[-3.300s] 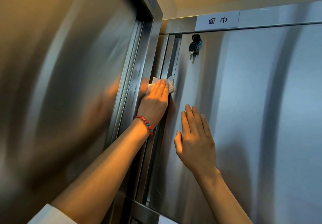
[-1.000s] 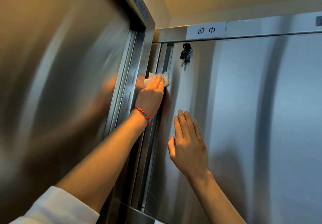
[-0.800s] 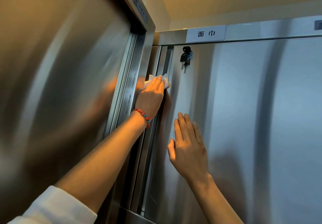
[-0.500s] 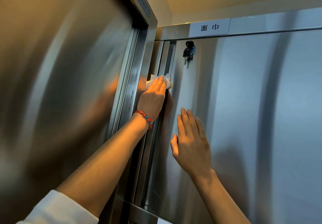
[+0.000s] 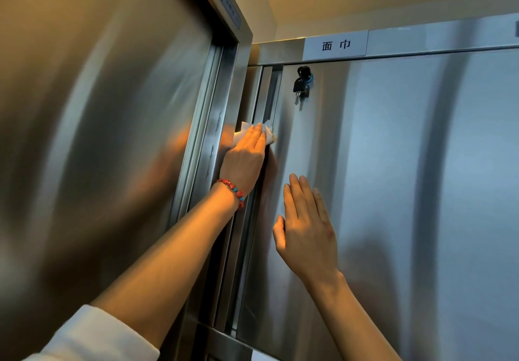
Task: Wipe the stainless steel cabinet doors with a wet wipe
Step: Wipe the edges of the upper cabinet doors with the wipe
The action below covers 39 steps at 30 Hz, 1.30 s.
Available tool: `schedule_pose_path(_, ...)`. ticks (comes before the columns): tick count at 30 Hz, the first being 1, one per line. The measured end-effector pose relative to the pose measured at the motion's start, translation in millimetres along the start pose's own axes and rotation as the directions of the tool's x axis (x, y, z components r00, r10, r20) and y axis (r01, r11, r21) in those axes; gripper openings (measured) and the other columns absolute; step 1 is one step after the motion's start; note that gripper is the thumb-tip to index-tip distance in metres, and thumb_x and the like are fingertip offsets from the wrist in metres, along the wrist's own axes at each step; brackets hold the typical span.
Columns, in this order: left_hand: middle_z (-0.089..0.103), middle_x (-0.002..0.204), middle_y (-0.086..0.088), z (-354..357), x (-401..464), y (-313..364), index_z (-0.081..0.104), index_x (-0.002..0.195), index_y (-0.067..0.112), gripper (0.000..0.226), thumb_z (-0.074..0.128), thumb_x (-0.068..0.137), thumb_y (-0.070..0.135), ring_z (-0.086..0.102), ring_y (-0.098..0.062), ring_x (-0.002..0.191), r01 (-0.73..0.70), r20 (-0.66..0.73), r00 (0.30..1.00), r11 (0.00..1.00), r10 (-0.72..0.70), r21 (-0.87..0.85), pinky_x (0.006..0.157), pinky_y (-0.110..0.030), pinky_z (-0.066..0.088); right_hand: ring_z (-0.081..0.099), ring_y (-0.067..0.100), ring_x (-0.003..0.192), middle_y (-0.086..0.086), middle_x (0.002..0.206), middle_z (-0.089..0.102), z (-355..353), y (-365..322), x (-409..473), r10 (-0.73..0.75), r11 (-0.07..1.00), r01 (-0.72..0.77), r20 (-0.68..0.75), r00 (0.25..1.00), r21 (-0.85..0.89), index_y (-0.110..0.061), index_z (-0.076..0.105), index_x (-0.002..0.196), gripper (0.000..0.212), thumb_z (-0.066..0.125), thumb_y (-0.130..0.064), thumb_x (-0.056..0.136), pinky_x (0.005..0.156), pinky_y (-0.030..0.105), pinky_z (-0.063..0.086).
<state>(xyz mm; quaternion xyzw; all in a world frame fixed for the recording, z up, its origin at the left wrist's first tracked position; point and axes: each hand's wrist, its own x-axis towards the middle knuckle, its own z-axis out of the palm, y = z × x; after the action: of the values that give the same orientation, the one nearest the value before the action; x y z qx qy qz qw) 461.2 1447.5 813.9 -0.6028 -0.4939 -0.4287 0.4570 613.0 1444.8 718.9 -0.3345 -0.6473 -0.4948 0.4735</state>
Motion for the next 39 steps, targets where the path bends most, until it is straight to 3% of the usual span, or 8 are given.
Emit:
schedule_pose_path(5, 0.011, 0.155, -0.013, -2.1, 11.9, 0.1, 0.014, 0.147, 0.002, 0.049, 0.029, 0.1, 0.002, 0.008, -0.019, 0.144, 0.026, -0.005, 1.0, 1.0, -0.026, -0.01, 0.11, -0.018, -0.005, 0.041, 0.033, 0.131, 0.019, 0.137, 0.048, 1.1, 1.4, 0.1, -0.005, 1.0, 0.005, -0.008, 1.0, 0.0, -0.001, 0.055, 0.128, 0.055, 0.064, -0.024, 0.08, 0.109, 0.047, 0.028)
schedule_pose_path(12, 0.015, 0.154, -0.015, -1.3, -5.1, 2.8, 0.018, 0.145, 0.0, 0.048, 0.03, 0.099, -0.001, 0.014, -0.022, 0.143, 0.012, -0.039, 0.999, 0.999, -0.013, -0.038, 0.109, -0.017, -0.002, 0.042, 0.032, 0.131, 0.019, 0.137, 0.048, -0.7, 0.0, 0.0, -0.002, 1.0, 0.002, -0.015, 1.0, 0.001, 0.0, 0.054, 0.128, 0.051, 0.053, -0.025, 0.083, 0.109, 0.047, 0.031)
schedule_pose_path(17, 0.012, 0.156, -0.011, -3.5, 15.6, -1.1, 0.014, 0.147, 0.004, 0.05, 0.029, 0.1, 0.001, 0.009, -0.017, 0.144, 0.014, -0.035, 0.999, 1.0, -0.014, 0.007, 0.113, -0.023, 0.004, 0.041, 0.032, 0.131, 0.018, 0.137, 0.048, 1.5, 1.4, -0.5, -0.004, 1.0, 0.004, -0.011, 1.0, 0.009, -0.001, 0.055, 0.129, 0.054, 0.063, -0.025, 0.08, 0.109, 0.046, 0.027)
schedule_pose_path(26, 0.013, 0.155, -0.012, 1.3, -0.2, -0.6, 0.016, 0.146, 0.003, 0.048, 0.029, 0.1, 0.002, 0.01, -0.018, 0.144, 0.014, -0.029, 0.999, 1.0, -0.015, -0.025, 0.11, -0.018, -0.003, 0.041, 0.033, 0.131, 0.019, 0.138, 0.047, 1.3, 1.2, -0.3, -0.011, 1.0, 0.011, -0.02, 1.0, -0.004, 0.0, 0.054, 0.129, 0.055, 0.063, -0.024, 0.081, 0.109, 0.047, 0.028)
schedule_pose_path(39, 0.019, 0.154, -0.011, -6.7, 41.7, -4.8, 0.021, 0.146, 0.005, 0.05, 0.032, 0.098, -0.002, 0.015, -0.018, 0.143, 0.016, -0.086, 0.996, 1.0, -0.018, -0.018, 0.113, -0.025, 0.008, 0.043, 0.032, 0.129, 0.018, 0.135, 0.05, 2.6, 1.3, -0.5, -0.004, 1.0, 0.004, -0.037, 0.999, -0.006, -0.001, 0.056, 0.128, 0.058, 0.068, -0.025, 0.077, 0.108, 0.046, 0.028)
